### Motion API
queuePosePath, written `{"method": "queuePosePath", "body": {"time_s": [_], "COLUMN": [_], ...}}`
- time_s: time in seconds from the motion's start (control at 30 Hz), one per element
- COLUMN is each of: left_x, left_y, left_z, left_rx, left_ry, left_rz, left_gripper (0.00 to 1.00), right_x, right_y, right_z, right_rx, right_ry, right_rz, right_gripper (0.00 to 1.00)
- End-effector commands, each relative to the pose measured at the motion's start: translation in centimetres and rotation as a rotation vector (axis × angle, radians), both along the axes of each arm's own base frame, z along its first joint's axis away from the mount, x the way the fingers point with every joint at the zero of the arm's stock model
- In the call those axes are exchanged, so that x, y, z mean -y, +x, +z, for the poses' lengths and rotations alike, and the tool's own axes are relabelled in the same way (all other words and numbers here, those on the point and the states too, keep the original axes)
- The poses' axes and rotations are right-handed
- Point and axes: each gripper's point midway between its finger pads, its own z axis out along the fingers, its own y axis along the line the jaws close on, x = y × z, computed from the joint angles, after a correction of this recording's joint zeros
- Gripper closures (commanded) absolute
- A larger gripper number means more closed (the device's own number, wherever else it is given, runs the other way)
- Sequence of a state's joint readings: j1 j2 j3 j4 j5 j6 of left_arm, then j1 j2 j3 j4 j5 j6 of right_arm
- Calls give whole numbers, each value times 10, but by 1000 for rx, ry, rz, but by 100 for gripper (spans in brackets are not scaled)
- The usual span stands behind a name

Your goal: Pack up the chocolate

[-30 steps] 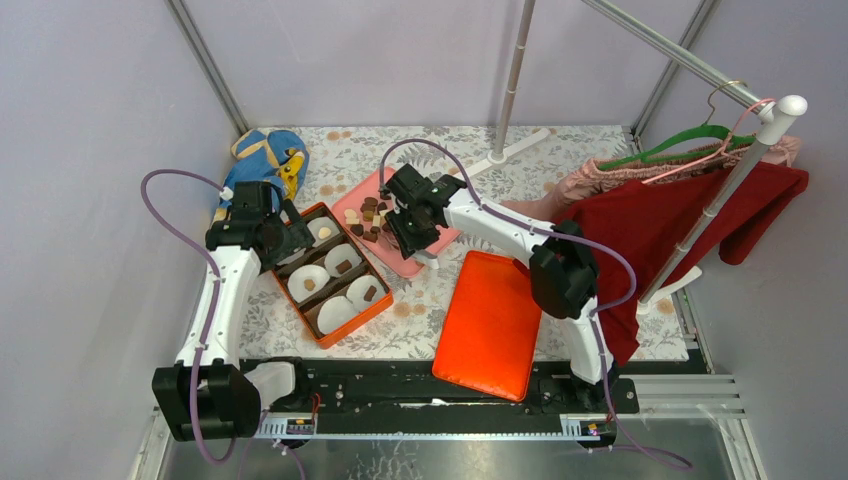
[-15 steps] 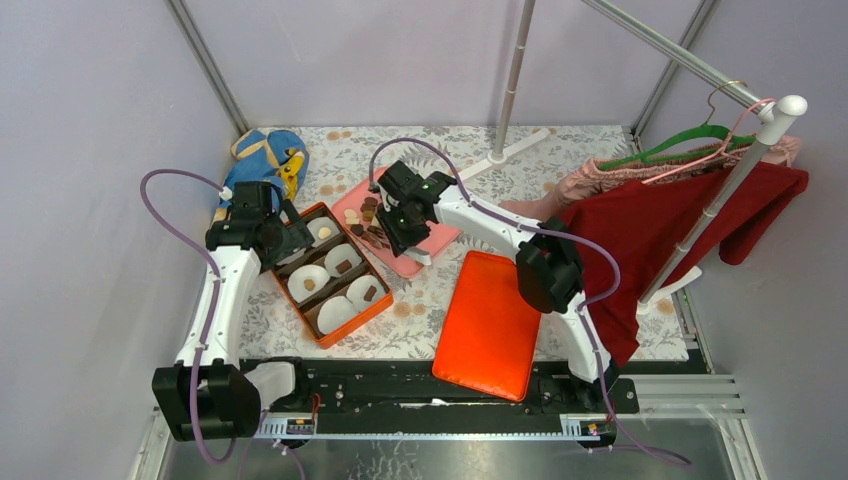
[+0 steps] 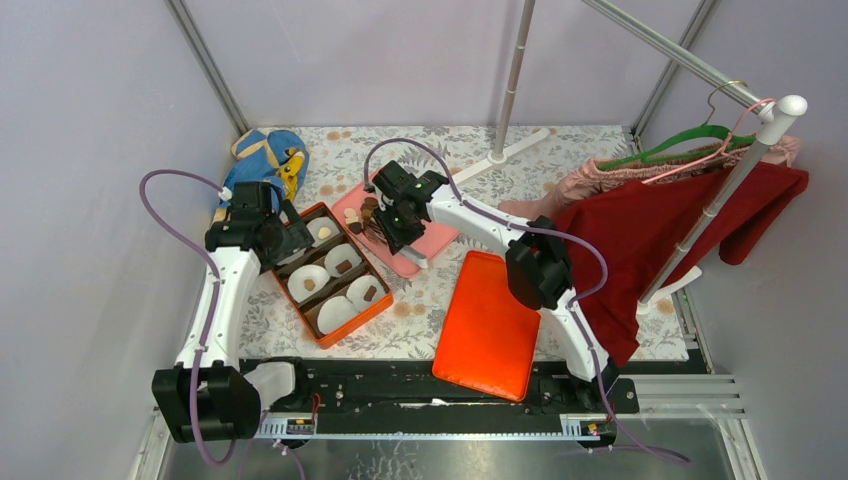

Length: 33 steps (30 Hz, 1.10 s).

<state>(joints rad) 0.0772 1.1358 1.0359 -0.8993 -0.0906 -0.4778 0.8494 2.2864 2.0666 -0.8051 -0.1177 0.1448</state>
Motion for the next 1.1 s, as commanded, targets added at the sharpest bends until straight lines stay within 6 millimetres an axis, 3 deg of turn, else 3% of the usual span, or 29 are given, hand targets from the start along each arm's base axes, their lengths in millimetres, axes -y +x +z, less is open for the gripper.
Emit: {"method": "queuePosePath", "body": {"time_s": [0.0, 0.2, 0.57, 0.7, 0.83, 1.07], "left_x": [-1, 0, 1, 3, 2, 1], "left_y": [-2, -1, -1, 1, 2, 5], "left_z": [9, 10, 11, 8, 11, 23], "left_rx": [21, 23, 27, 28, 37, 69], "left_ry": [12, 6, -1, -16, -13, -8], "left_rz": [10, 5, 8, 14, 16, 20], "left_gripper": [1, 1, 1, 1, 1, 1], "right_x": [-4, 12, 45, 29, 0, -22], "right_y": [5, -5, -32, -53, -94, -156], "right_z": [25, 46, 83, 108, 127, 95], "right_rx": [62, 95, 119, 110, 147, 31], "right_ry": [25, 31, 51, 159, 222, 179], "right_rz": [15, 23, 15, 66, 236, 443], "right_gripper": [66, 76, 80, 80, 78, 78]}}
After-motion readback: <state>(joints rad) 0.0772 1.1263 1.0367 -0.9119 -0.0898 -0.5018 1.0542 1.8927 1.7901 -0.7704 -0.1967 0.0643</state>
